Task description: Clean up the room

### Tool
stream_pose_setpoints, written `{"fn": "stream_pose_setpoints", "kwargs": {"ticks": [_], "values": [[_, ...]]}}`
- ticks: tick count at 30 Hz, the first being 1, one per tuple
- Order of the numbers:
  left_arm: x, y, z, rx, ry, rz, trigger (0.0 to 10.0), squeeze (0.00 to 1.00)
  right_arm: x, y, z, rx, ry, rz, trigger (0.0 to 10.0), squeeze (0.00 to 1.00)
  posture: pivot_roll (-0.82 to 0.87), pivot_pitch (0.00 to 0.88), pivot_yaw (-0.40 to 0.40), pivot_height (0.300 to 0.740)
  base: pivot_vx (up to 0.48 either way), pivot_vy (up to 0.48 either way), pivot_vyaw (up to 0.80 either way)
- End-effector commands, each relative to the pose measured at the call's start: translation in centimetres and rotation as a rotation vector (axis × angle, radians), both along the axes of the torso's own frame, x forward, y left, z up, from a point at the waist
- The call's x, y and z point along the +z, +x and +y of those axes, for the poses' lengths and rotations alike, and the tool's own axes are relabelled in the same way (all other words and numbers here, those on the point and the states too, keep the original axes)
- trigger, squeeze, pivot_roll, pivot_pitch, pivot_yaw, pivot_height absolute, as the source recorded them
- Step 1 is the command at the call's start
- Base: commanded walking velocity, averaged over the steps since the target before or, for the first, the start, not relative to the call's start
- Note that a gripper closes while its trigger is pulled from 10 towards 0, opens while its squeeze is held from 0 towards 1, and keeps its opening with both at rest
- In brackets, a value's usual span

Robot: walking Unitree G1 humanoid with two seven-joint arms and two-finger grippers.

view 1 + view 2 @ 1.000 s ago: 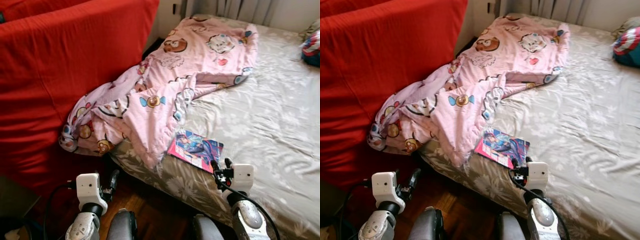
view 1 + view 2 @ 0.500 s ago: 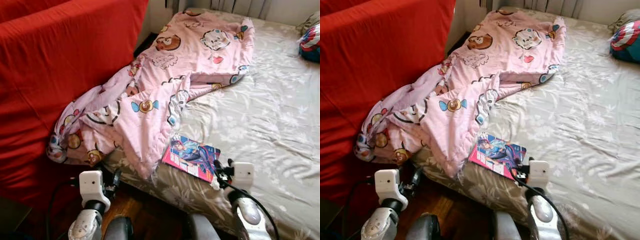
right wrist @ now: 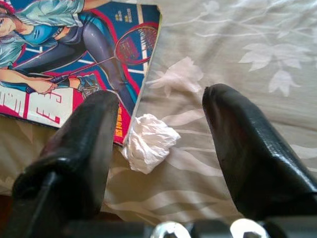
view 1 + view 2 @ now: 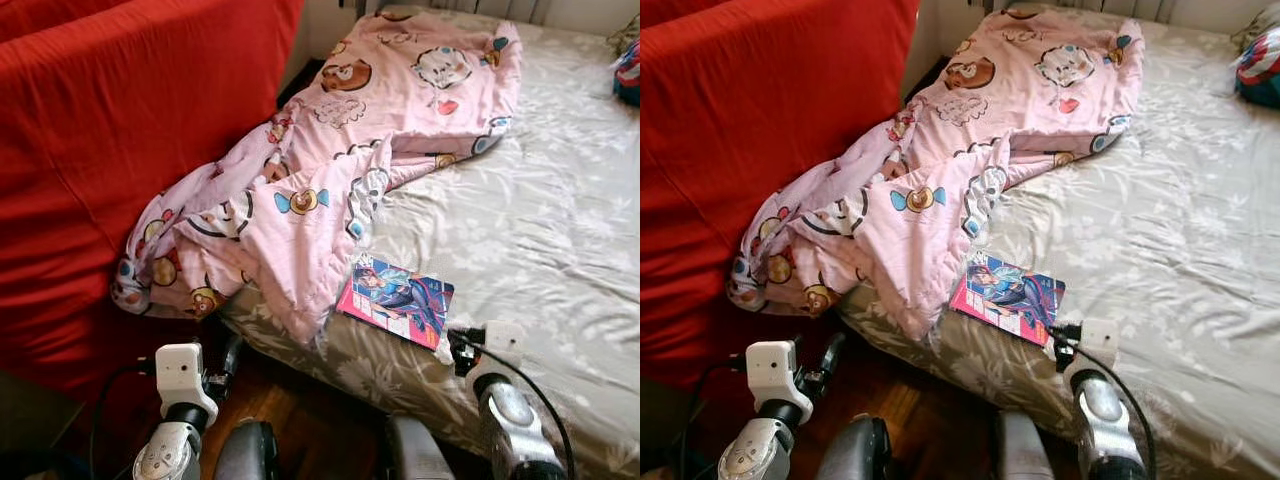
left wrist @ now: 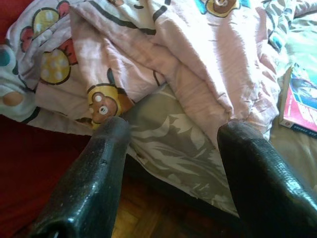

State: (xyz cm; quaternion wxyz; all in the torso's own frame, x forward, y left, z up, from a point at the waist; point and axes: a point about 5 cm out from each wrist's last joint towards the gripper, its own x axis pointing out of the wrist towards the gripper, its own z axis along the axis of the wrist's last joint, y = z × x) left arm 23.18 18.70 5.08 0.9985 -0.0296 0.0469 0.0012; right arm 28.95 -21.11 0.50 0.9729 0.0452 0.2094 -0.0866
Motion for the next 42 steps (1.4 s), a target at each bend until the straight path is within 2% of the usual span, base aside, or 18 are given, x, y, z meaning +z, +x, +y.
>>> {"fn": "stream_pose_setpoints", "kwargs": {"ticks": [1,2,3,4,5,11,13,18,24,30,37,38,39,40,42], "values": [[0.0,-0.4,0.3,0.002,0.006,0.016,10.0,0.0,-1.3,-0.9,-0.2,-0.038,0.025,0.077,10.0,1.0,-0.07,0.269,0.065,0.636,0.0,0.0,0.0],[0.1,-0.4,0.3,0.0,0.007,0.016,10.0,0.0,-1.3,-0.9,-0.3,-0.047,0.032,0.086,10.0,1.0,-0.07,0.271,0.067,0.636,0.0,0.0,0.0],[0.2,-0.4,0.4,-0.001,0.009,0.016,10.0,0.0,-1.4,-0.9,-0.3,-0.057,0.042,0.095,10.0,0.52,-0.06,0.278,0.071,0.636,0.0,0.0,0.0],[0.2,-0.4,0.4,-0.001,0.01,0.016,10.0,0.0,-1.4,-0.9,-0.4,-0.058,0.042,0.096,10.0,0.52,-0.06,0.278,0.071,0.636,0.0,0.0,0.0],[0.3,-0.5,0.5,-0.001,0.01,0.015,10.0,0.0,-1.4,-0.9,-0.3,-0.057,0.04,0.098,10.0,0.0,-0.05,0.289,0.077,0.636,0.0,0.0,0.0],[0.5,-1.8,1.0,-0.001,0.025,0.036,10.0,0.0,-1.2,-0.5,-0.3,-0.056,0.033,0.109,10.0,0.0,-0.02,0.331,0.099,0.636,0.0,0.0,0.0],[0.6,-2.8,1.2,0.0,0.03,0.052,10.0,0.0,-0.9,-0.2,-0.5,-0.069,0.034,0.107,10.0,0.0,-0.01,0.345,0.108,0.636,0.0,0.0,0.0],[0.9,-3.7,1.3,0.0,0.038,0.07,10.0,0.0,-0.5,0.3,-0.7,-0.084,0.031,0.091,10.0,0.0,0.01,0.363,0.121,0.636,0.0,0.0,0.0],[0.9,-4.2,1.4,-0.004,0.046,0.092,10.0,0.0,0.4,0.9,-1.4,-0.147,0.037,0.063,10.0,0.0,0.01,0.376,0.13,0.636,0.0,0.0,0.0],[1.0,-4.3,1.4,-0.005,0.047,0.103,10.0,0.0,0.6,0.9,-2.4,-0.214,0.043,0.052,10.0,0.0,0.02,0.372,0.132,0.636,0.0,0.0,0.0],[1.0,-4.2,1.2,-0.013,0.048,0.105,10.0,0.0,0.3,0.7,-2.1,-0.213,0.066,0.065,9.8,0.0,0.02,0.363,0.134,0.636,0.0,0.0,0.0],[1.0,-4.2,1.2,-0.014,0.049,0.105,10.0,0.0,0.2,0.7,-2.0,-0.212,0.069,0.064,4.8,0.0,0.02,0.362,0.135,0.636,0.0,0.0,0.0],[1.0,-4.2,1.2,-0.016,0.05,0.105,10.0,0.0,0.2,0.7,-2.0,-0.212,0.07,0.064,2.7,0.0,0.02,0.362,0.135,0.636,0.0,0.0,0.0],[1.0,-4.2,1.2,-0.017,0.051,0.105,10.0,0.0,0.3,0.7,-1.9,-0.213,0.073,0.063,0.0,0.0,0.01,0.36,0.136,0.636,0.0,0.0,0.0],[1.0,-4.2,1.2,-0.019,0.052,0.106,10.0,0.0,0.3,0.7,-1.9,-0.212,0.077,0.061,0.0,0.0,0.02,0.359,0.137,0.636,0.0,0.0,0.0]]}}
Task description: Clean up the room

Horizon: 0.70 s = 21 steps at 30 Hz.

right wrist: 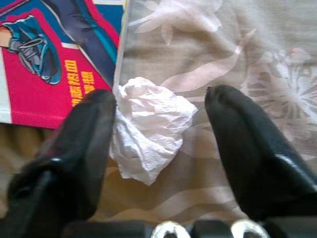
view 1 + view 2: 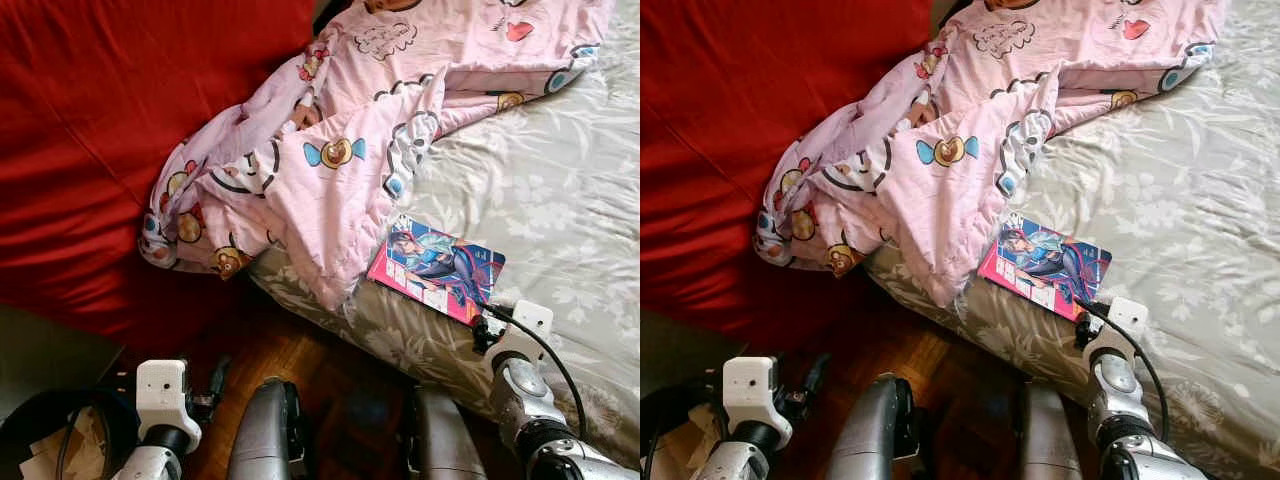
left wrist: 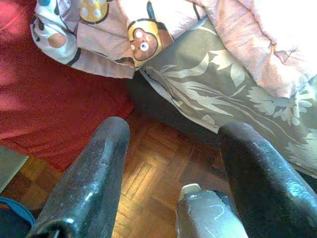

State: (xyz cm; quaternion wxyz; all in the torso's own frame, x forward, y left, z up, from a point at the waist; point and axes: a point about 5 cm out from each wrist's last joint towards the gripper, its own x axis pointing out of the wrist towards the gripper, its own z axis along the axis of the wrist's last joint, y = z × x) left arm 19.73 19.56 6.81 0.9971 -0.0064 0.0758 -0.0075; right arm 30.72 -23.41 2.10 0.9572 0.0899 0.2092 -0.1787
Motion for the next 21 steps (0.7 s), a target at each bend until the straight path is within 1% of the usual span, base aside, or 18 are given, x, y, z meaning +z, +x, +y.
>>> {"fn": "stream_pose_setpoints", "kwargs": {"ticks": [1,13,21], "values": [[-0.65,-0.69,0.22,-0.004,0.013,0.047,10.0,0.0,-1.34,-1.01,0.48,-0.01,0.035,0.052,0.0,0.0,0.02,0.359,0.138,0.636,0.0,0.0,0.0],[-0.76,-0.76,0.07,-0.009,0.019,0.052,10.0,0.0,-1.8,-1.34,0.97,-0.002,0.043,0.061,0.0,0.0,0.02,0.359,0.14,0.636,0.0,0.0,0.0],[-0.77,-0.41,0.12,-0.005,0.022,0.048,10.0,0.0,-2.01,-1.54,0.98,-0.003,0.046,0.07,0.0,0.0,0.02,0.349,0.138,0.636,0.0,0.0,0.0]]}}
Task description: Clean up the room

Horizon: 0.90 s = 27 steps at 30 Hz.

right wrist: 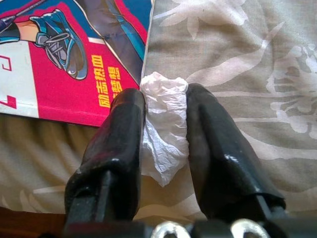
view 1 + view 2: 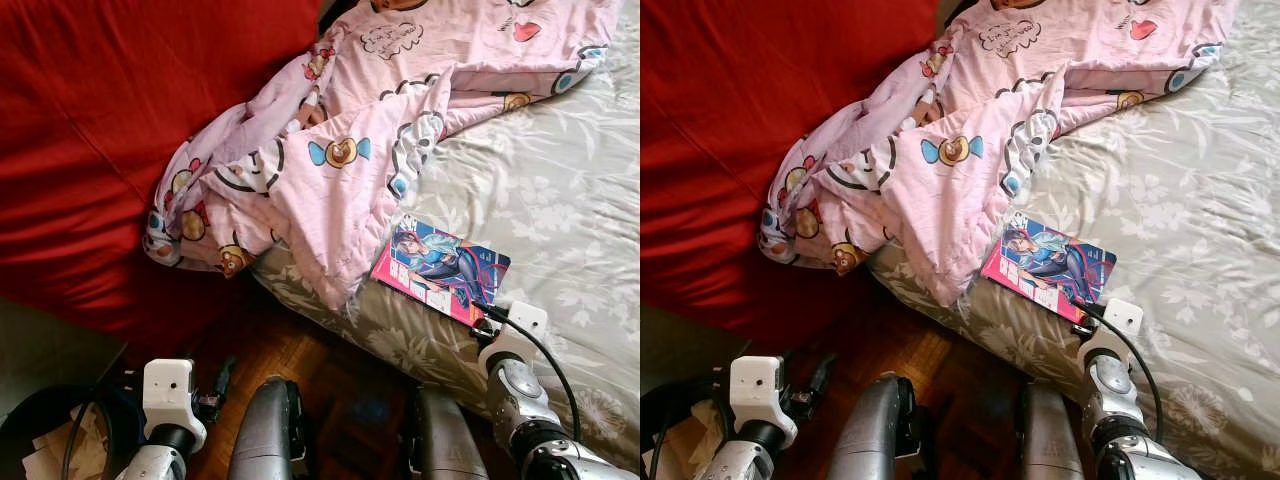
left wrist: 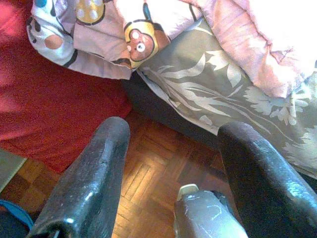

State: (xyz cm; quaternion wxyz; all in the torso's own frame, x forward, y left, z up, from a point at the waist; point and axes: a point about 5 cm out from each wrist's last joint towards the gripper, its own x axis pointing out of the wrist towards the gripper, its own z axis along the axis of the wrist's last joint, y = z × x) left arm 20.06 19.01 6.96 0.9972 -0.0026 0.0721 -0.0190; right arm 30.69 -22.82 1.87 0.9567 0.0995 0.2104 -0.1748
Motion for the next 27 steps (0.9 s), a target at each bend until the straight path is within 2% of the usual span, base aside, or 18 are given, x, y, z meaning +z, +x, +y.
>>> {"fn": "stream_pose_setpoints", "kwargs": {"ticks": [1,9,18,22,27], "values": [[-0.9,-0.7,0.7,0.018,0.017,0.056,10.0,0.0,-1.8,-1.5,0.4,-0.006,0.025,0.073,0.0,0.0,0.01,0.346,0.137,0.636,0.0,0.0,0.0],[-1.5,0.3,0.5,0.02,0.014,0.058,10.0,0.0,-1.9,-1.7,0.3,-0.011,0.015,0.075,0.0,0.0,-0.01,0.314,0.128,0.636,0.0,0.0,0.0],[-2.3,1.6,0.0,0.024,0.002,0.054,10.0,0.0,-2.8,-2.8,0.5,-0.006,0.019,0.08,0.0,0.0,-0.05,0.256,0.106,0.636,0.0,0.0,0.0],[-3.1,2.1,-0.1,0.036,-0.008,0.063,10.0,0.0,-2.7,-3.1,0.3,-0.026,0.016,0.017,0.0,0.0,-0.07,0.235,0.095,0.636,0.0,0.0,0.0],[-4.8,2.0,-0.2,0.067,-0.029,0.103,10.0,0.0,-2.2,-4.4,-0.3,-0.05,-0.047,-0.13,0.0,0.0,-0.12,0.202,0.066,0.636,0.0,0.0,0.0]]}}
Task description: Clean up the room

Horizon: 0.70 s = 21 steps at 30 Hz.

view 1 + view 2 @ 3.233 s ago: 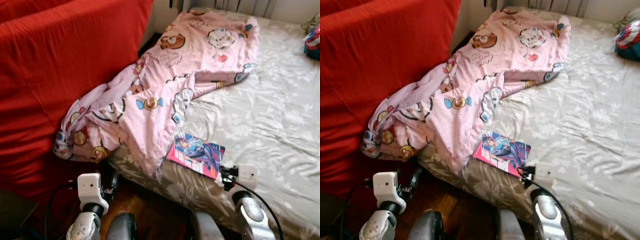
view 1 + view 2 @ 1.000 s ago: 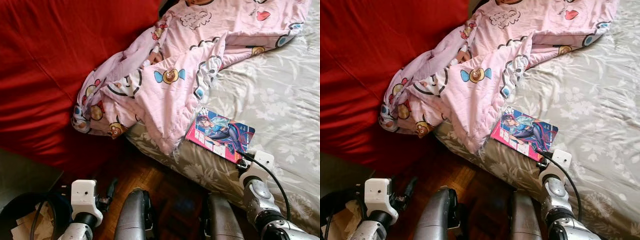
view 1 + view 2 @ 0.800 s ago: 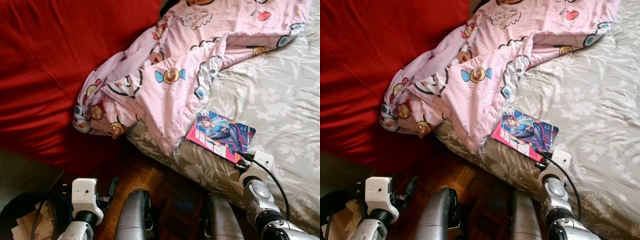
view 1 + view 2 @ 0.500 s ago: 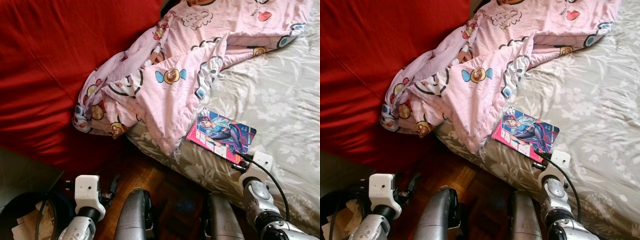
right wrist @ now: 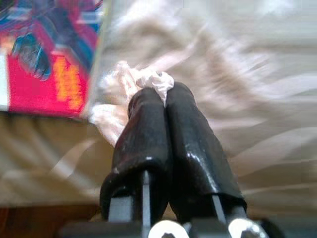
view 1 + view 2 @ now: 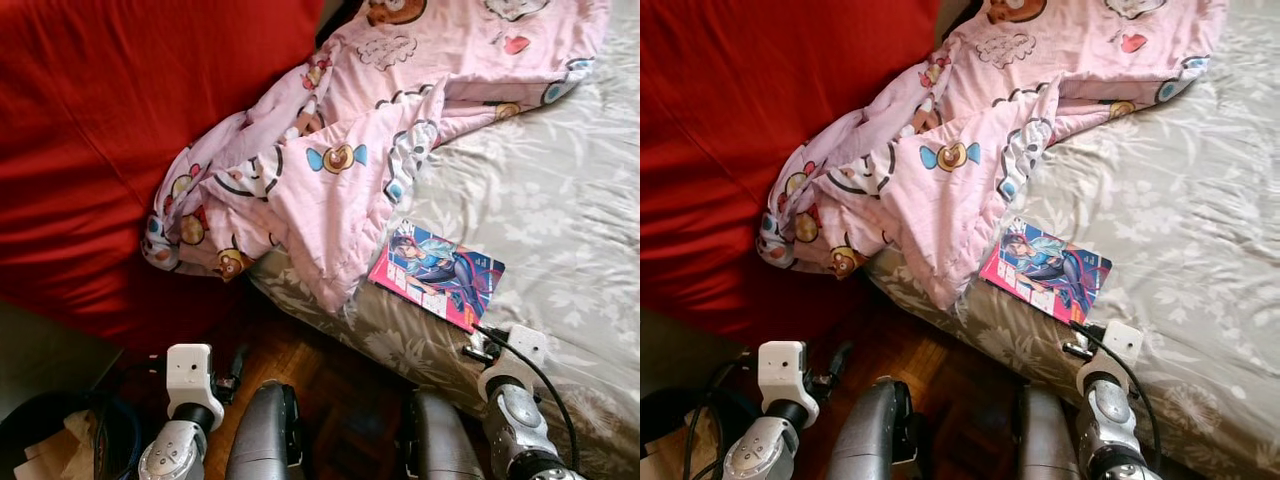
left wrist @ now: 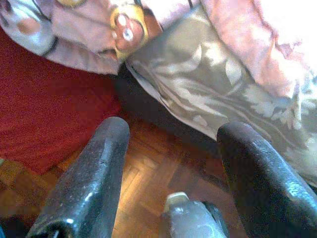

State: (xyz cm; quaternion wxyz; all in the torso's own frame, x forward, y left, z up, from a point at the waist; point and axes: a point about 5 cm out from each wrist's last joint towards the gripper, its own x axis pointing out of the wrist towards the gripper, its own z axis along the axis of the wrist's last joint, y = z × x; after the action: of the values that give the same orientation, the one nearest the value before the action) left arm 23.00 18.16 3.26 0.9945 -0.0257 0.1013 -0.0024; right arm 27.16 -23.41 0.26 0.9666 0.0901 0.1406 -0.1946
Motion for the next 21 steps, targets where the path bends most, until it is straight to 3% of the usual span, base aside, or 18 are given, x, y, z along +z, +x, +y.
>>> {"fn": "stream_pose_setpoints", "kwargs": {"ticks": [1,3,4,5,6,7,10,12,16,21], "values": [[-1.4,-1.0,0.6,0.031,0.012,0.053,10.0,0.0,-0.4,-1.3,0.2,-0.003,-0.015,-0.039,0.0,0.0,-0.13,0.199,0.059,0.636,0.0,0.0,0.0],[-1.7,-1.1,0.6,0.039,0.007,0.065,10.0,0.0,-0.4,-1.9,0.4,0.018,-0.023,-0.069,0.0,0.0,-0.14,0.192,0.051,0.636,0.0,0.0,0.0],[-2.0,-1.1,0.6,0.045,0.004,0.075,10.0,0.0,-0.5,-2.2,0.6,0.041,-0.031,-0.072,2.8,0.0,-0.15,0.19,0.049,0.636,0.0,0.0,0.0],[-2.6,-1.3,0.6,0.053,-0.001,0.096,10.0,0.0,-0.9,-2.7,1.1,0.094,-0.051,-0.056,7.1,0.0,-0.15,0.186,0.045,0.636,0.0,0.0,0.0],[-2.8,-1.3,0.6,0.054,-0.002,0.1,10.0,0.0,-1.0,-2.8,1.2,0.105,-0.056,-0.049,7.1,0.0,-0.15,0.186,0.045,0.636,0.0,0.0,0.0],[-3.1,-1.3,0.6,0.056,0.0,0.111,10.0,0.0,-1.3,-3.0,1.3,0.115,-0.047,-0.035,10.0,0.0,-0.16,0.178,0.04,0.636,0.0,0.0,0.0],[-3.5,-1.3,0.5,0.06,0.004,0.128,10.0,0.0,-2.1,-3.5,1.4,0.113,-0.03,0.008,10.0,0.0,-0.16,0.165,0.036,0.636,0.0,0.0,0.0],[-4.5,-1.6,0.2,0.048,0.003,0.166,10.0,0.0,-3.2,-4.0,2.3,0.165,0.003,0.074,10.0,0.0,-0.16,0.138,0.034,0.641,0.0,0.0,0.0],[-5.0,-1.9,0.3,0.044,0.009,0.191,10.0,0.0,-3.6,-3.9,2.8,0.198,0.018,0.101,10.0,0.0,-0.16,0.126,0.034,0.656,0.0,0.0,0.0],[-6.9,-2.8,1.2,0.105,-0.001,0.285,10.0,0.0,-4.9,-4.3,3.9,0.285,0.012,0.234,10.0,0.0,-0.15,0.085,0.028,0.691,0.0,0.0,0.0]]}}
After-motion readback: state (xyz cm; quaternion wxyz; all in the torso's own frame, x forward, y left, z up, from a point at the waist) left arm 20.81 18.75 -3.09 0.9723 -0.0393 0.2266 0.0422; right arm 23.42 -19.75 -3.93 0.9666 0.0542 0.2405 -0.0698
